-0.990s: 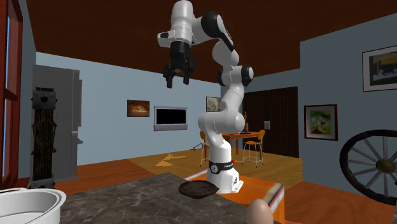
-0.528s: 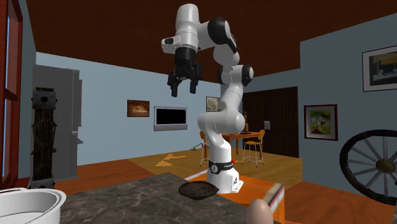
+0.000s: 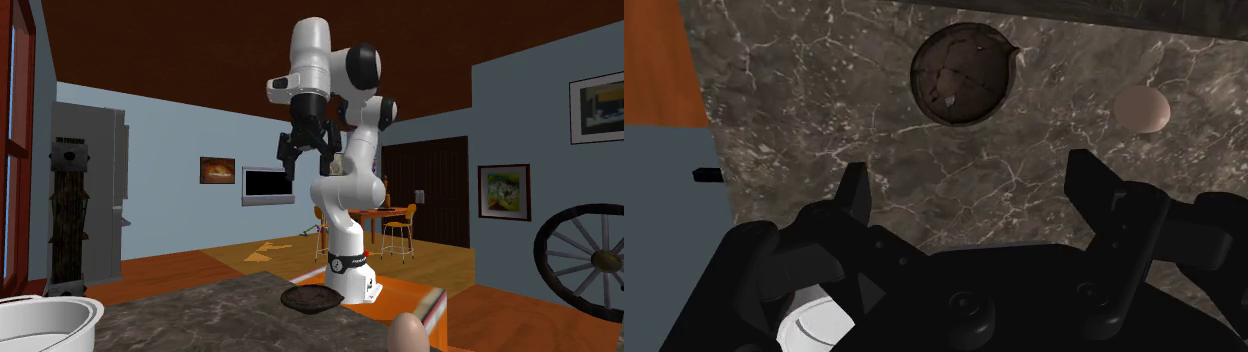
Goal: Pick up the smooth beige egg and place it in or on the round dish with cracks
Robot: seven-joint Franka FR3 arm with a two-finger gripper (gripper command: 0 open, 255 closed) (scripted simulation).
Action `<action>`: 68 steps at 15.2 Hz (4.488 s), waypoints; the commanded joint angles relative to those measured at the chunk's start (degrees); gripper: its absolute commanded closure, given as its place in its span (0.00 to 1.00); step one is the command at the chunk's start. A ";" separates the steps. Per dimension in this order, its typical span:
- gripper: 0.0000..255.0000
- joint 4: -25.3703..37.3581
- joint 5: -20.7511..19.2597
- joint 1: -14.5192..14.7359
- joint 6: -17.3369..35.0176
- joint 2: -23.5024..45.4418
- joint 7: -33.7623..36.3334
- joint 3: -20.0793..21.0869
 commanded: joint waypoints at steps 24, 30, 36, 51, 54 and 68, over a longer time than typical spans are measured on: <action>0.00 12.74 -12.44 2.06 32.85 43.38 29.26 19.75; 0.00 12.77 -16.44 2.79 36.40 47.62 32.06 18.91; 0.00 12.77 -16.44 2.80 36.40 47.62 32.06 18.90; 1.00 13.60 -14.11 2.32 33.58 45.26 30.43 19.52; 1.00 14.37 -12.56 2.08 31.41 43.61 29.35 19.80; 1.00 16.64 -6.34 1.21 22.53 35.94 24.23 19.39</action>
